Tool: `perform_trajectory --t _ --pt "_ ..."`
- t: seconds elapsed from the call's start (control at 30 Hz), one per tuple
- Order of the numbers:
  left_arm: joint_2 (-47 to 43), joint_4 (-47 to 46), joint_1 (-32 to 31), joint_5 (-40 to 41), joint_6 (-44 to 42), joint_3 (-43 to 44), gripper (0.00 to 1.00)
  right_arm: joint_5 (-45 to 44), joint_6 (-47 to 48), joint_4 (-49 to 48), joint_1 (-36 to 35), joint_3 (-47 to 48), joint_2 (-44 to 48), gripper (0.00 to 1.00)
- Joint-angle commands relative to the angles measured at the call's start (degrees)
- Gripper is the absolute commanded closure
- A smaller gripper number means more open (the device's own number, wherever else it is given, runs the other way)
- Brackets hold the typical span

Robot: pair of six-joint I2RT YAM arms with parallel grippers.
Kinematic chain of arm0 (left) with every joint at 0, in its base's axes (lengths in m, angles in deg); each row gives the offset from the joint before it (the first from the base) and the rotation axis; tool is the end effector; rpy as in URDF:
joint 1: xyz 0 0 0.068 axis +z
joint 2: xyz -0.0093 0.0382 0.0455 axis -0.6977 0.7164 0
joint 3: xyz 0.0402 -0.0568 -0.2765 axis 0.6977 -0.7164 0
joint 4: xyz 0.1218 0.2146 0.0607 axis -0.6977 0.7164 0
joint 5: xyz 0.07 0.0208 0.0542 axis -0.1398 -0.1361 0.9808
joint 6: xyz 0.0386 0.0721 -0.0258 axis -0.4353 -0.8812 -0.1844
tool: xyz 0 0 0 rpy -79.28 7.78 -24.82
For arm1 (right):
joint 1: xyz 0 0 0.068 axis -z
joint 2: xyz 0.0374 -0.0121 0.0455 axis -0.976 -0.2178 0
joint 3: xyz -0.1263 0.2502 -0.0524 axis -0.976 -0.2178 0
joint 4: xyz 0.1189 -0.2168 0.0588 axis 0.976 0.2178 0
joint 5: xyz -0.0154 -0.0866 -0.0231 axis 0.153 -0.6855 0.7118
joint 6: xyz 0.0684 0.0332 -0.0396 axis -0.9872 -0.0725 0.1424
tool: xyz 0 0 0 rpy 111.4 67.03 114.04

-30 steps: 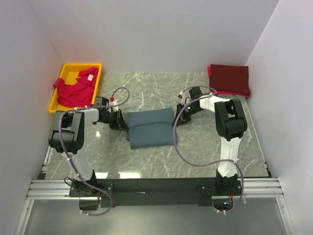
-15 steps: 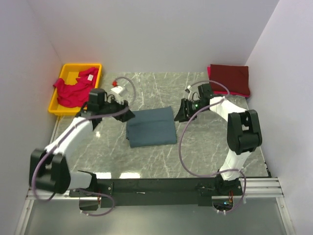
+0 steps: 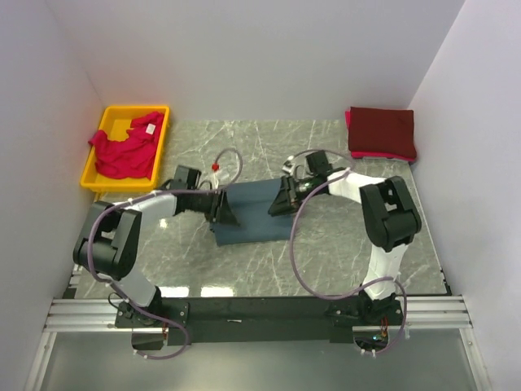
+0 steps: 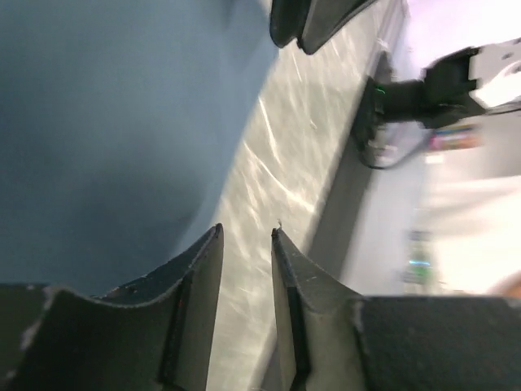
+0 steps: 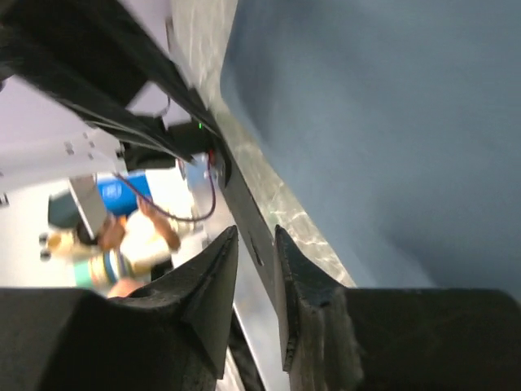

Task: Fold and stack the t-shirts
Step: Fold the tshirt

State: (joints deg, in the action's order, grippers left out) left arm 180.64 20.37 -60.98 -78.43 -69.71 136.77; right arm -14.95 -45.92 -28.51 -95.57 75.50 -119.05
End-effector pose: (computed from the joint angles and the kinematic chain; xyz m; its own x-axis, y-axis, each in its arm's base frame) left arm 0.2825 -0.1529 0.1795 -0.8526 0.1762 -0.4920 0.5205 0.3705 -0.7693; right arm 0.3337 0.1805 0.1624 -0.9786 -0.1331 -0.1566 -0.1956 0.3689 0.9087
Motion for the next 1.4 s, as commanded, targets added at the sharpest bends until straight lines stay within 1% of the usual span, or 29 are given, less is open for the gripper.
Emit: perform_trajectory --t 0.0,0.03,0.1,0.13,0.17,0.2,0.23,0.3,0.33,0.37,0.4,0.47,0.5,0.53,0.6,0.63,0.67,0.7,0.73,0.77,0.8,0.87,0.9,0.93,1.0,1.07,1.17,1.27,1.37 --pt "2.28 -11.28 -0.32 -5.21 12.87 -4.69 0.65 1.87 -2.13 -3.06 -3.55 0.14 -3.38 0.7" --pt "3.87 -12.0 -0.32 -4.16 14.98 -6.09 0.65 1.69 -2.13 -3.24 -3.82 0.13 -4.7 0.7" --pt "8.86 -12.28 -0.23 -1.7 14.83 -6.45 0.62 0.9 -1.17 -3.16 -3.91 0.57 -8.99 0.72" --pt "11.33 -11.05 0.03 -0.21 13.52 -4.71 0.62 -0.76 -0.47 -2.37 -3.47 1.01 -10.5 0.73" --pt "14.23 -9.21 0.38 0.42 9.59 -3.04 0.63 -1.47 0.93 -2.19 -3.03 1.36 -11.99 0.73" --pt "17.04 -4.23 0.99 1.38 7.9 -1.37 0.64 -2.0 1.2 -2.36 -2.59 1.54 -14.36 0.73" --pt "21.59 -3.83 3.17 1.39 7.27 0.56 0.64 -3.4 1.38 -2.37 -1.37 1.45 -15.17 0.73" --pt "23.74 -4.53 5.21 0.16 7.27 1.1 0.64 -4.9 3.22 -1.75 -0.22 0.75 -16.05 0.73" --pt "23.75 -2.97 5.83 0.68 6.31 1.54 0.64 -5.34 3.66 -1.49 0.39 0.31 -15.88 0.73" --pt "23.31 -2.69 6.01 -1.32 4.82 1.2 0.64 -5.87 4.97 -0.97 1.09 -0.21 -15.53 0.73" --pt "21.22 -1.29 5.83 -2.03 3.32 0.93 0.63 -5.87 6.38 1.82 1.28 -0.83 -14.05 0.73" --pt "17.88 5.89 5.13 -4.57 -5.0 1.28 0.62 -4.65 12.15 5.09 0.41 -1.18 -10.89 0.76" --pt "13.86 9.49 4.96 -5.28 -9.74 1.89 0.62 -4.12 13.24 5.8 0.14 -1.45 -5.56 0.76" --pt "11.73 15.45 4.78 -5.99 -16.57 3.2 0.61 -3.51 13.59 5.72 0.22 -1.62 -2.81 0.74" --pt "7.43 17.87 5.13 -7.65 -18.4 6.09 0.6 -1.57 12.29 4.67 1.27 -0.14 2.64 0.71" --pt "6.88 17.97 5.91 -8.01 -17.01 7.33 0.6 -1.39 11.76 4.49 1.71 1.17 3.28 0.71" --pt "6.61 15.18 6.09 -7.75 -14.82 8.56 0.6 -1.39 10.27 4.05 1.98 4.06 3.28 0.71" --pt "7.13 12.02 6.27 -5.92 -12.1 10.67 0.6 -2.0 9.39 3.44 2.42 5.57 2.07 0.7" --pt "7.75 9.03 6.36 -4.43 -5.81 11.64 0.61 -2.27 7.29 1.78 2.51 6.97 1.01 0.7" --pt "8.71 3.35 6.45 -2.32 -3.48 12.61 0.61 -2.44 6.05 0.98 2.51 9.51 -0.39 0.7" --pt "11.07 0.33 6.45 -1.0 -1.02 13.93 0.61 -2.01 4.82 -0.16 2.51 10.49 -3.54 0.71" --pt "14.5 -4.16 6.54 0.86 5.22 15.6 0.6 -2.79 -0.97 -6.82 2.33 10.51 -6.11 0.72" --pt "17.91 -8.18 6.54 1.12 7.07 17.09 0.6 -2.88 -3.17 -13.72 2.33 9.98 -8.12 0.72" --pt "19.69 -10.14 6.8 2.08 9.87 17.8 0.6 -3.41 -5.97 -15.62 2.42 9.98 -9.36 0.72" --pt "24.25 -15.13 7.41 2.79 12.79 19.47 0.6 -4.2 -7.31 -17.65 2.77 12.43 -14.09 0.72" --pt "26.99 -17.7 8.99 3.41 17.09 20.44 0.6 -5.07 -9.51 -20.03 3.47 14.71 -18.66 0.72" --pt "32.35 -17.89 10.58 4.02 18.86 23.69 0.6 -6.22 -10.66 -21.35 4.96 17.17 -23.41 0.73" --pt "35.7 -17.46 11.63 3.67 20.36 25.8 0.6 -7.8 -7.16 -18.55 5.32 18.76 -25.01 0.73" --pt "34.48 -14.91 11.63 3.15 17.29 26.42 0.59 -6.58 -6.62 -17.31 5.67 18.5 -23.1 0.7"
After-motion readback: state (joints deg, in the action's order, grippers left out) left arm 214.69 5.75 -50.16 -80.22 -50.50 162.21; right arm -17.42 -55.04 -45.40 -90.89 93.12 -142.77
